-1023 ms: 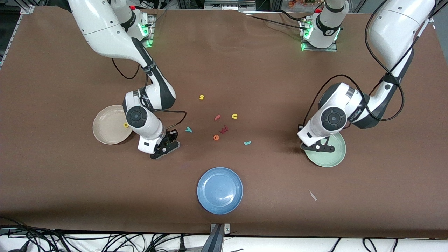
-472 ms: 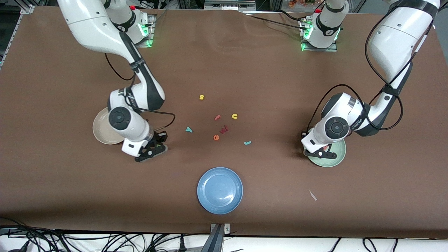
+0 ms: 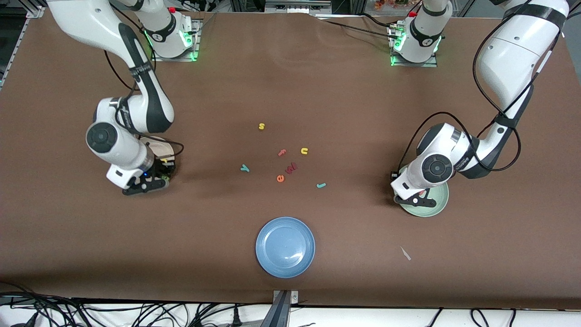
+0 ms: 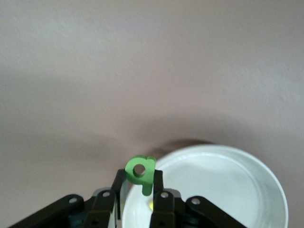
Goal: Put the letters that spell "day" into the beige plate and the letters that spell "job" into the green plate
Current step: 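Place the green q on the beige plate while the left gripper places o, then reach the right gripper to cyan y while the left gripper reaches cyan r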
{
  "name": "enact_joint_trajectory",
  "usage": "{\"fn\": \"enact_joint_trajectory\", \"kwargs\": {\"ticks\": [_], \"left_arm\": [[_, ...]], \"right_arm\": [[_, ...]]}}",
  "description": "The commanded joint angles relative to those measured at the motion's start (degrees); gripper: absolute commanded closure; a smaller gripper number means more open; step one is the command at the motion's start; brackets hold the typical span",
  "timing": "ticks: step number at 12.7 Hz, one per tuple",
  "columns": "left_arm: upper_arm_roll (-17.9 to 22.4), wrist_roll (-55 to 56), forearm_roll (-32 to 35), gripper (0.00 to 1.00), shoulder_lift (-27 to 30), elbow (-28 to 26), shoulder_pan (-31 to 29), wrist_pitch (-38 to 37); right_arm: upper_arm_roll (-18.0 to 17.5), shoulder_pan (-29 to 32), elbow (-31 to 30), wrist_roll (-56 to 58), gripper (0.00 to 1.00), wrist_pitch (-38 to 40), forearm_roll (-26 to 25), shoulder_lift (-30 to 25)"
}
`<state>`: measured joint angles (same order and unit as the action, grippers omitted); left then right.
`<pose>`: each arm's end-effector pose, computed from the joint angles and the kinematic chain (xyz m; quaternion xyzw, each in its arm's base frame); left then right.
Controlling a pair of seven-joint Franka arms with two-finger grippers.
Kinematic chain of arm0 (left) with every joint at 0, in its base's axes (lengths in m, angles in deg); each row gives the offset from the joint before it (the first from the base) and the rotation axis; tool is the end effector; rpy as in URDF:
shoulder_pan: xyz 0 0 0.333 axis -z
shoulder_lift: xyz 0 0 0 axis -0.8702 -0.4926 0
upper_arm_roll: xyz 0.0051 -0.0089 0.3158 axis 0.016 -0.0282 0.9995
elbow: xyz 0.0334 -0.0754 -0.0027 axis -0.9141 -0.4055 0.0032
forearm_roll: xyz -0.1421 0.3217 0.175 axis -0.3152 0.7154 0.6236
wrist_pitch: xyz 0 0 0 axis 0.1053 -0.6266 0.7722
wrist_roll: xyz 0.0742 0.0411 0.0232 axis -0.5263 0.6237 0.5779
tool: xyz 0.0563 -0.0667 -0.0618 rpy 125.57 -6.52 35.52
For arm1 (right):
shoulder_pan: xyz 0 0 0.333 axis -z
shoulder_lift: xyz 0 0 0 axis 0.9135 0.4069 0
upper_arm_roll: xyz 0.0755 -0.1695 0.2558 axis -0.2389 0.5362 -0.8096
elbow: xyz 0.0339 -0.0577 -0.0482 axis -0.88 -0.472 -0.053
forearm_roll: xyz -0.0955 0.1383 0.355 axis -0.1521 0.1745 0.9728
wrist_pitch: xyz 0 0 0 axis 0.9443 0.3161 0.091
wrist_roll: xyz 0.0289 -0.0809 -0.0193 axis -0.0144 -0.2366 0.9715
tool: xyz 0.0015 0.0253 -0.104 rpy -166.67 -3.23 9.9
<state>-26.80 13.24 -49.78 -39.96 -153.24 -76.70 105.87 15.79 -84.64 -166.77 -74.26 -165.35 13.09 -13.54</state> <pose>0.6225 -0.1281 0.1872 -0.9909 0.0603 0.1013 0.0653 0.5880 0.0853 0.2477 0.9931 0.1161 0.0041 0.0173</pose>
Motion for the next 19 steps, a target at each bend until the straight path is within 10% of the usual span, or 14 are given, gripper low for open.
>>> {"fn": "enact_joint_trajectory", "kwargs": {"ticks": [1, 2, 3, 4, 10, 19], "left_arm": [[-0.38, -0.75, 1.35, 0.0, 0.24, 1.09, 0.13, -0.69], [-0.65, -0.66, 0.65, 0.0, 1.11, 1.09, 0.13, -0.87], [-1.35, -0.57, 0.38, 0.0, 2.08, 1.09, 0.22, -1.82], [-2.92, -0.49, 0.38, 0.0, 2.79, 1.26, 0.13, -3.23], [-11.0, -0.84, -1.91, 0.0, 2.36, 2.06, 1.88, -4.48], [-9.36, -24.54, -1.2, 0.0, -7.65, 7.74, 11.28, 13.99]], "right_arm": [[1.33, -0.33, -13.83, 0.71, 1.0, -10.21, 0.79, -6.68], [1.78, -0.33, -15.07, 1.94, 1.0, -11.99, 0.79, -6.68], [1.95, -0.33, -14.91, 2.38, 0.78, -11.48, 0.88, -6.42], [2.04, -0.25, -14.82, 2.13, 0.01, -11.22, 0.88, -6.24], [-1.37, -1.39, -1.04, -5.61, 0.0, 5.91, 0.88, -2.91], [-11.31, -1.3, 2.76, 5.95, 0.0, 0.94, 0.7, 1.92]]}}
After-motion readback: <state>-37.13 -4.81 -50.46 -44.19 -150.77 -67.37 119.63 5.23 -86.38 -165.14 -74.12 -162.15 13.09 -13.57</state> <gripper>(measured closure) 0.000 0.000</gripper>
